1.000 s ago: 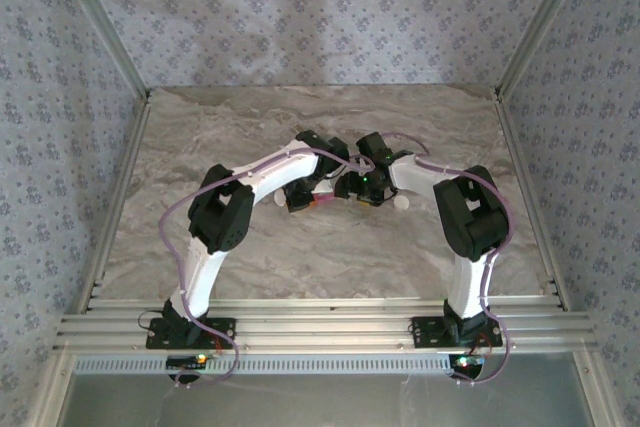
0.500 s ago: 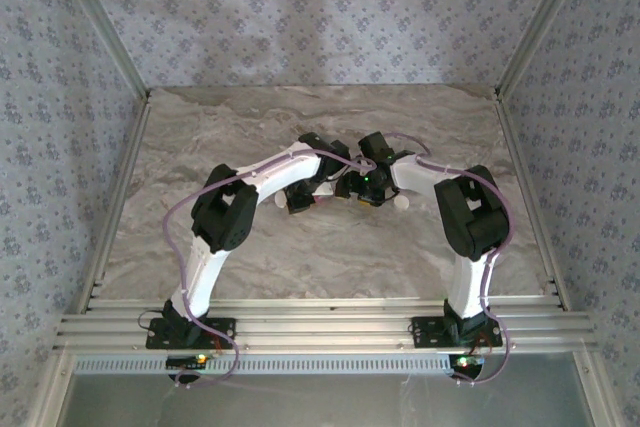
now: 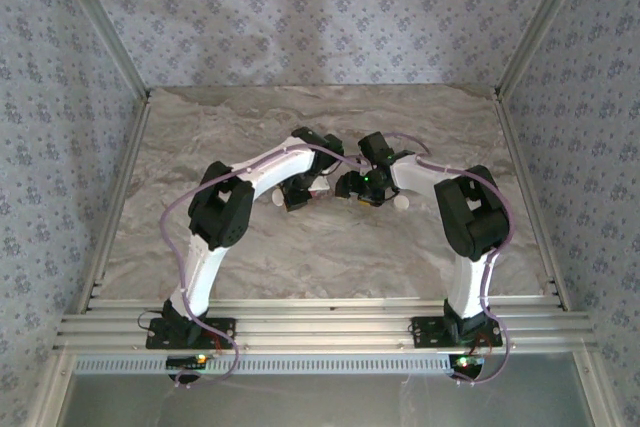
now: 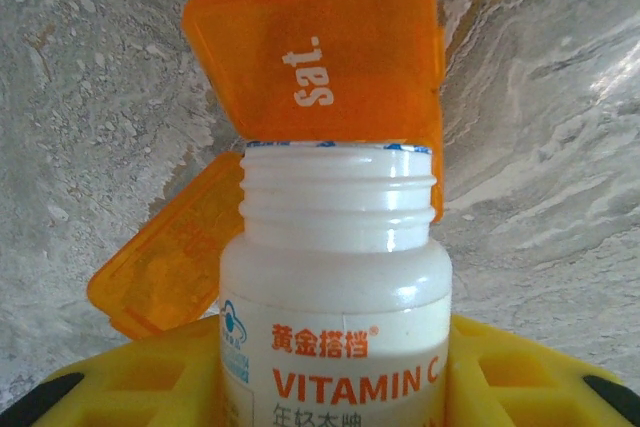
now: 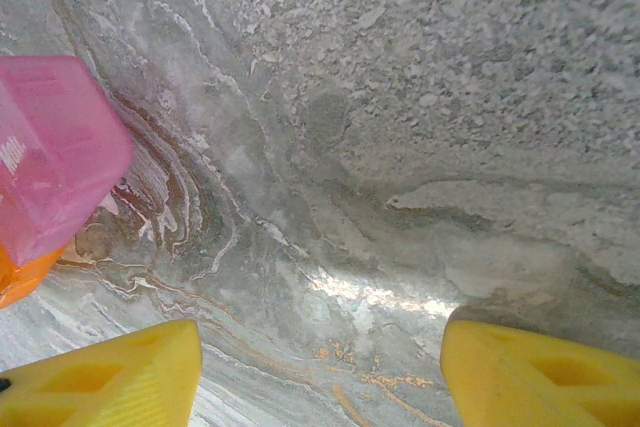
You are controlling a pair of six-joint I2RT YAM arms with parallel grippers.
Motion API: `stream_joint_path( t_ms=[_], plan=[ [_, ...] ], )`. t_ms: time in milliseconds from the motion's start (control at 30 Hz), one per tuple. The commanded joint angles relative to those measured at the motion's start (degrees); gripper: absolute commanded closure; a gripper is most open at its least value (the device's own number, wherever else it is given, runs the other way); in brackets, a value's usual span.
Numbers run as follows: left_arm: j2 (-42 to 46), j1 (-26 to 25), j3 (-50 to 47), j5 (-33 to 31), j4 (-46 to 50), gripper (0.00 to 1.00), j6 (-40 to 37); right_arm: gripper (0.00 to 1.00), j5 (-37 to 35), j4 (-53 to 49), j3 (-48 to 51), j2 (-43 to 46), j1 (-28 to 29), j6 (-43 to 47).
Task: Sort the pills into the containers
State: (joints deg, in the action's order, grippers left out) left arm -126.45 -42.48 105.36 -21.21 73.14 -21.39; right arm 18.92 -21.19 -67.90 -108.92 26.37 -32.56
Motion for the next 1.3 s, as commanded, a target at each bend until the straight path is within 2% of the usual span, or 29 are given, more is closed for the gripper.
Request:
stream_joint_path(
  t_ms=[0,800,1267],
  plan=[
    [0.5,0.2,1.3,1.5,-0.7,1.00,0.6,0.32,2.3,3.9,1.5,-4.8,1.5,-0.5],
    [3.2,0.9,1.0,2.3,-1.5,1.00,2.4,0.32,1.8,3.8,1.9,-4.2,2.2,-0.9],
    [6.4,1.8,-3.7,3.9,-4.3,1.00,3.3,0.32,1.3,3.5,1.8,-4.2,3.0,-1.3]
  ],
)
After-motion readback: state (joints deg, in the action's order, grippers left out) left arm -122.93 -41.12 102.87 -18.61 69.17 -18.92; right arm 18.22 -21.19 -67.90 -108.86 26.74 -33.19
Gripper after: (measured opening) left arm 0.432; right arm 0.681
